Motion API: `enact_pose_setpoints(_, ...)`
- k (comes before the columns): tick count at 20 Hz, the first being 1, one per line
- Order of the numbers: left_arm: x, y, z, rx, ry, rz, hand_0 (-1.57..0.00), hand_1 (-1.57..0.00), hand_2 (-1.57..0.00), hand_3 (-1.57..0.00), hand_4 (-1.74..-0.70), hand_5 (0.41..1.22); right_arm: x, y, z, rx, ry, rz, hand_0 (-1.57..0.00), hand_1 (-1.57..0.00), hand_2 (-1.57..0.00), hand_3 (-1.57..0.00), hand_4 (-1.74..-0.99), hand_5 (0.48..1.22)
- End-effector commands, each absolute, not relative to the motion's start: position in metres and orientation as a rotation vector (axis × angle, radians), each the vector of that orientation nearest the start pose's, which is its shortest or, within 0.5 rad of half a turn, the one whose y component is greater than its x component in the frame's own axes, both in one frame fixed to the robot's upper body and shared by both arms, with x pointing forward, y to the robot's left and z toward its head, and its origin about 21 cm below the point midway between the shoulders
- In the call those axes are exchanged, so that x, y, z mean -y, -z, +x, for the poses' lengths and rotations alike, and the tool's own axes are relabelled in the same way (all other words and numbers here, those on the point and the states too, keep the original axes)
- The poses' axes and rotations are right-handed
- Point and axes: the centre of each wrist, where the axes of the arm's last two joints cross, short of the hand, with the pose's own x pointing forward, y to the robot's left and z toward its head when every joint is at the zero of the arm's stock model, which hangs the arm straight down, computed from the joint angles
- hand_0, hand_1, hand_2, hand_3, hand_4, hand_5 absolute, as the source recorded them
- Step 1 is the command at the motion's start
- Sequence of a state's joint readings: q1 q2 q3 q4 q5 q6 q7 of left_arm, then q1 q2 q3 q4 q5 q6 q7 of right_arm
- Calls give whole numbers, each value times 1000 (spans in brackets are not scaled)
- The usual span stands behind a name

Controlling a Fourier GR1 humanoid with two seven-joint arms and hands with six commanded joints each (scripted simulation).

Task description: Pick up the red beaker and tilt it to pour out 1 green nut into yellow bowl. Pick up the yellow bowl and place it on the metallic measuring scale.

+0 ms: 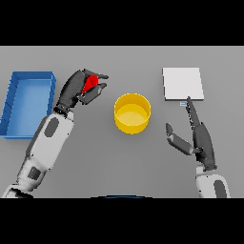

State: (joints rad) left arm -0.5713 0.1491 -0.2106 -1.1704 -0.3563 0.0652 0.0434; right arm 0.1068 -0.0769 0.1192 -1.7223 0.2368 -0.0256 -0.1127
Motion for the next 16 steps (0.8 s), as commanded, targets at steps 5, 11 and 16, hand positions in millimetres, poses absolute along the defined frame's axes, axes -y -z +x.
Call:
enact_pose_setpoints(5, -148, -67, 370, 1643, 891, 386, -1566, -1566, -1566, -1566, -1736, 1112, 230, -15, 222, 1706, -293, -194, 1, 1, 1, 1, -1251, 714)
enact_pose_setpoints(11, -124, -79, 384, 1583, 1409, 686, -1570, -1570, -1570, -1570, -1740, 1166, 229, -16, 221, 1724, -287, -171, 1, 1, 1, 1, -1269, 722)
enact_pose_setpoints(16, -101, -97, 398, 1489, 1782, 815, -1571, -1571, -1571, -1571, -1647, 1203, 227, -16, 222, 1728, -290, -170, 1, 1, 1, 1, -1262, 705)
